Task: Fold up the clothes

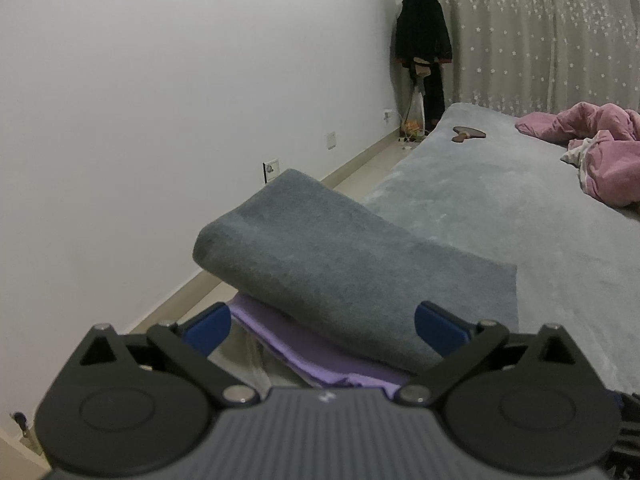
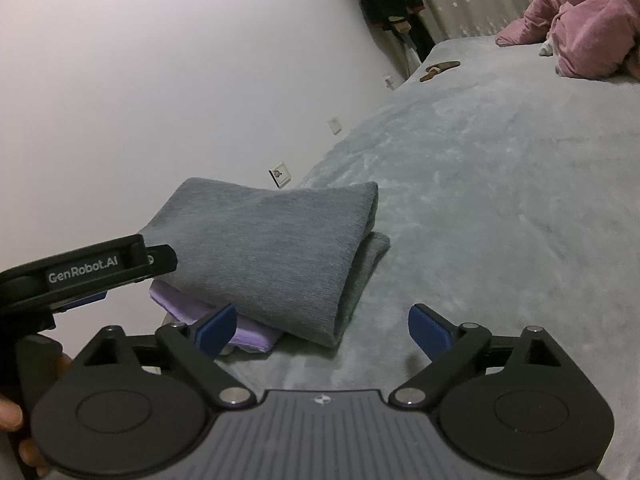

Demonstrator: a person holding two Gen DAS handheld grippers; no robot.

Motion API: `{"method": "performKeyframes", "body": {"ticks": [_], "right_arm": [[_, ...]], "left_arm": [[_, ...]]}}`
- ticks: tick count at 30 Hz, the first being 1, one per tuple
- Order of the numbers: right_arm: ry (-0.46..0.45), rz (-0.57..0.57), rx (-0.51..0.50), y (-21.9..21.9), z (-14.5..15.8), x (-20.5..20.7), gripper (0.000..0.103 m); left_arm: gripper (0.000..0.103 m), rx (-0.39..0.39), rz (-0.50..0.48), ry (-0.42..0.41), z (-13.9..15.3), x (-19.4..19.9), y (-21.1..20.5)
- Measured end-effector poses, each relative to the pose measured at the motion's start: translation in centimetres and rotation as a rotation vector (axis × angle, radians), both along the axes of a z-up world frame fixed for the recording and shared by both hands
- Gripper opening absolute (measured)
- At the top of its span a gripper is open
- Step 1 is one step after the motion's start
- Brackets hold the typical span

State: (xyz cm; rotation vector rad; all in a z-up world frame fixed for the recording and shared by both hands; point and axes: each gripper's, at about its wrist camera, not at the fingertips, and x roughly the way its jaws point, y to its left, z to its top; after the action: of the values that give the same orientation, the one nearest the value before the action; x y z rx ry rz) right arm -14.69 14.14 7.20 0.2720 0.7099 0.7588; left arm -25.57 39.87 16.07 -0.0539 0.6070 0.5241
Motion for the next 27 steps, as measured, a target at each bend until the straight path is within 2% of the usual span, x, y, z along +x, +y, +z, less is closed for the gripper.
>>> {"method": "performKeyframes", "body": {"ticks": [14,27], "right_arm": [[-0.001,0.022,0.007,-0.16,-0.27,0.05,0.103],[0.003,0.018,0.001,0.08,-0.37,0.02,0.103]], "left_arm": [[0.103,0.008,0.016,0.032,-0.33,0.31,-0.25],[0.103,0.002,0.024,0.044,-0.66,0.45,-0.09]]}}
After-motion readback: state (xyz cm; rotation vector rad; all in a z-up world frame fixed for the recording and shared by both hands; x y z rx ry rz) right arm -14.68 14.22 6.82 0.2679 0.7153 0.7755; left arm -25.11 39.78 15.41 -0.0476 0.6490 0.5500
